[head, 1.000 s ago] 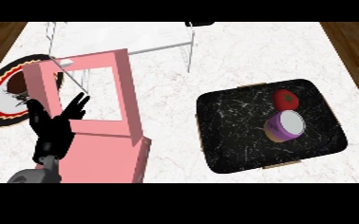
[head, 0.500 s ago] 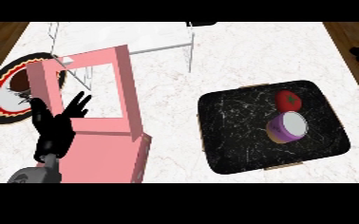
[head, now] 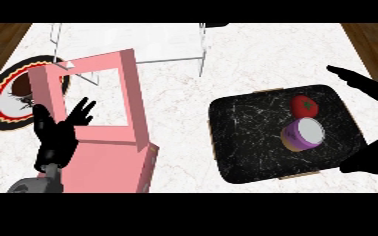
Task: Pick the can from the tray and place it in the tiered shelf
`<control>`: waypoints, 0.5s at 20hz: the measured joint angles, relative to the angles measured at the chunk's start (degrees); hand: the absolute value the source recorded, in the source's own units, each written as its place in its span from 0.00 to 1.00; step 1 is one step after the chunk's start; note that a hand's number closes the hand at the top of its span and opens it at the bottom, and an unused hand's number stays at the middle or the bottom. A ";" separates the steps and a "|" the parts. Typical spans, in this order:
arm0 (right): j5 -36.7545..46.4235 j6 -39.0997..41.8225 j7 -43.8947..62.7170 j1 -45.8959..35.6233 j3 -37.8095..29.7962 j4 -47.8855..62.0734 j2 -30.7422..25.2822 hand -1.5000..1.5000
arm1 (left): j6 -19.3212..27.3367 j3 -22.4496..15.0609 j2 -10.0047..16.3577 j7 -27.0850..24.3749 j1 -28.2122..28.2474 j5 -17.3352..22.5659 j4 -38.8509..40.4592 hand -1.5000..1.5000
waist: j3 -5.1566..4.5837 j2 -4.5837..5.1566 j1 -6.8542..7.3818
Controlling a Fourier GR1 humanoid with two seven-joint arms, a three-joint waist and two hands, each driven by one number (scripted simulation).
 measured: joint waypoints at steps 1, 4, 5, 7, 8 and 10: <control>1.10 0.17 0.87 0.32 0.74 -0.64 0.72 0.00 | -0.09 0.05 -0.06 -0.40 0.21 -0.18 -0.11 0.50 | 0.00 0.00 -0.06; 3.74 1.33 3.50 0.36 1.38 -1.37 2.27 0.00 | -0.41 0.13 -0.13 -0.48 0.42 -0.55 -0.37 0.50 | 0.01 0.00 -0.13; 4.69 1.88 3.72 -0.05 1.25 -0.44 2.79 0.00 | -0.76 0.19 -0.05 -0.25 0.34 -0.46 -0.32 0.50 | 0.01 0.00 -0.12; 7.30 1.86 4.51 0.71 1.42 -0.76 4.35 0.00 | -0.98 0.22 0.08 0.41 0.77 -0.47 -1.18 0.50 | -0.02 0.02 -0.16; 8.51 1.75 5.46 0.56 1.89 -1.12 5.14 0.00 | -0.99 0.42 -0.29 -0.29 0.67 -0.63 -0.51 0.50 | 0.10 -0.06 -0.14; 10.98 1.91 5.64 0.99 2.04 -1.21 6.29 0.00 | -0.95 0.79 -0.59 -0.12 0.27 -0.69 0.17 0.50 | 0.24 -0.14 -0.13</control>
